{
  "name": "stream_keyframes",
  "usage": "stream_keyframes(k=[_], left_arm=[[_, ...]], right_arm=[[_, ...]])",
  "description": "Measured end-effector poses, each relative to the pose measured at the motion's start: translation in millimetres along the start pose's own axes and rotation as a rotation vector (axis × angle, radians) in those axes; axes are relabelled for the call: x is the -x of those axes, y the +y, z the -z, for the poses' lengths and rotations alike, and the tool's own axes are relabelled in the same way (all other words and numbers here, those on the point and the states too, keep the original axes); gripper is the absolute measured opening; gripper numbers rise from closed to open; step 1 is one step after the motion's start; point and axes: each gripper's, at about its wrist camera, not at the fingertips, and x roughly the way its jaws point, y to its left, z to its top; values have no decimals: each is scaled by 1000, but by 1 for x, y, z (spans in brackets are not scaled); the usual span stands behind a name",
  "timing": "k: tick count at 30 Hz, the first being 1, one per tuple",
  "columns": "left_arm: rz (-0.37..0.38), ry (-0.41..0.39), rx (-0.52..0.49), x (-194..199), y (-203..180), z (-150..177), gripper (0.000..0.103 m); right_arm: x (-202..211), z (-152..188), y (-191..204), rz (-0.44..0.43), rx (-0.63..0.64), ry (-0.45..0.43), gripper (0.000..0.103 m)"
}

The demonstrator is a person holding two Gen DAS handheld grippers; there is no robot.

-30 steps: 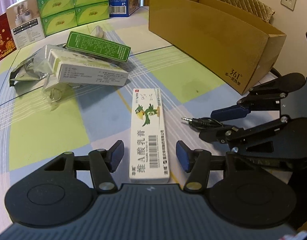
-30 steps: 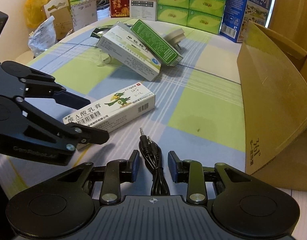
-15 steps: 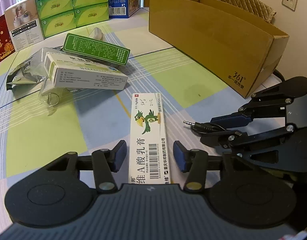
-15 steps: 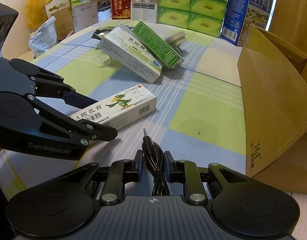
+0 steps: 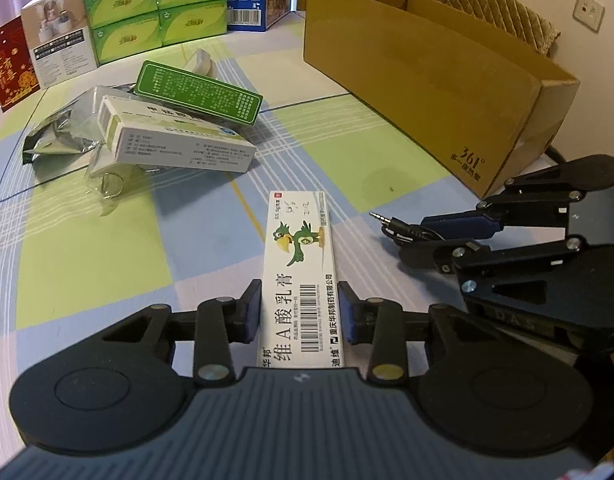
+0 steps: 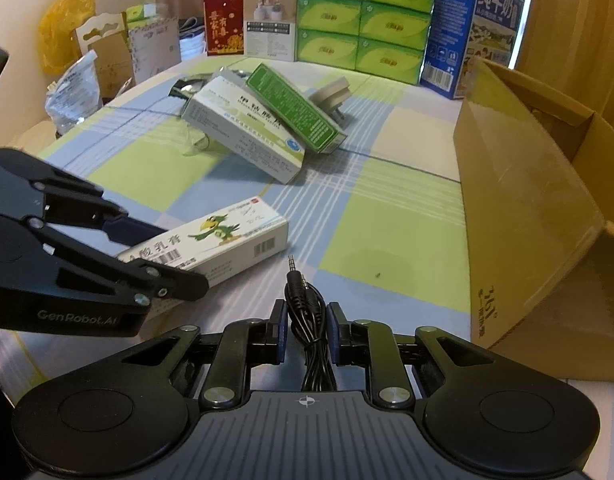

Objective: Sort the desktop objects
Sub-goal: 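Carry the black cable and white medicine box over the cardboard box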

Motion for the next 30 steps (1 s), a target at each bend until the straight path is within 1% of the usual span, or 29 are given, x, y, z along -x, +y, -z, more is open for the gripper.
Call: stream_keyframes(k=[7,13,17,24,30], left_arm=[[-3,-16,26,16,-7,0,33],[-16,-42,53,36,-13,-7,33],[-14,-55,75,50,-19,-17,33],[-18,-88,65,70,-37,-36,33],[1,-118,46,85,-56,-56,33]], right_arm=[[17,-5,-2,12,-25,-23,17],[43,-13,-5,29,-53,-65,17],[61,-21,-10,40,-86,-102,17],[99,-35,-23,69,-122,-173,17],[129,-48,-41,95,-156,-229,17]])
